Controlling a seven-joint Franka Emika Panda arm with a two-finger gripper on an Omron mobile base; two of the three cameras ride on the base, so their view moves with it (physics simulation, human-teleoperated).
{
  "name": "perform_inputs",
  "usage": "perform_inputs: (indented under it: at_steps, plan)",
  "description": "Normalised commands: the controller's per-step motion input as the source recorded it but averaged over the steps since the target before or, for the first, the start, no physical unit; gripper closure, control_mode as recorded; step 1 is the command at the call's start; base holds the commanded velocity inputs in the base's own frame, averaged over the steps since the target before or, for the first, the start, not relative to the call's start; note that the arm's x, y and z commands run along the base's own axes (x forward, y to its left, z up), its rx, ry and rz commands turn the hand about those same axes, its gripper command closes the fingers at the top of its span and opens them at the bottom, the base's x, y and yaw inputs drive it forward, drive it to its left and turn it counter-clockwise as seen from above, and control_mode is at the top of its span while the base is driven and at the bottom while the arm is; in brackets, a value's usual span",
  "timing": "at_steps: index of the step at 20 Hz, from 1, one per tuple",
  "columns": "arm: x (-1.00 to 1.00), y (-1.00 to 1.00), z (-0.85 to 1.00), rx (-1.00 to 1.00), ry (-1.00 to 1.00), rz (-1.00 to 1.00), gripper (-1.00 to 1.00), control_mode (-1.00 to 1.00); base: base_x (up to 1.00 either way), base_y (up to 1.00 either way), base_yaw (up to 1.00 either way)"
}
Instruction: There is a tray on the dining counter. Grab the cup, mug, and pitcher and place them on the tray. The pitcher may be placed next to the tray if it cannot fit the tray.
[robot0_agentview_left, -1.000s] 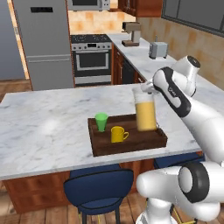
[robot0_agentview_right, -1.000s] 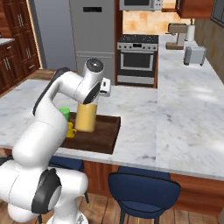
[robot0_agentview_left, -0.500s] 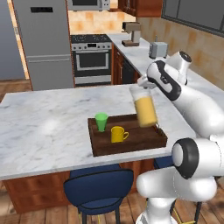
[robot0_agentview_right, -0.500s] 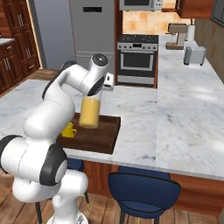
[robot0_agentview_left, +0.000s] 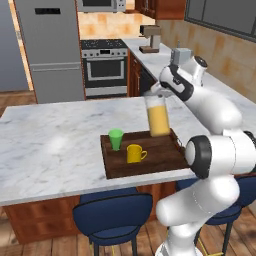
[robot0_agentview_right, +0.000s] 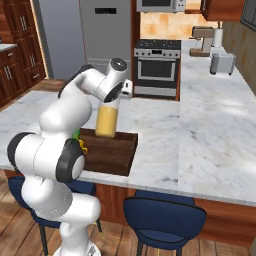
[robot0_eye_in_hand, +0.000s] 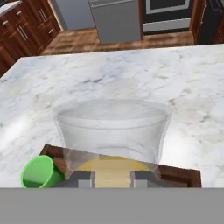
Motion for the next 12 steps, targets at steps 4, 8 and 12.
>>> perform_inputs:
  at_steps: [4,8,12]
  plan:
    - [0.48,0.12,0.0,-0.01,0.07,0.0,1.0,-1.0,0.0,0.0,0.0]
    - [0.44,0.05,-0.05,0.0,0.04,0.0,1.0,-1.0,0.0,0.0,0.0]
    - [0.23,0.0,-0.07,0.0,0.03,0.0,1.0,-1.0,0.0,0.0,0.0]
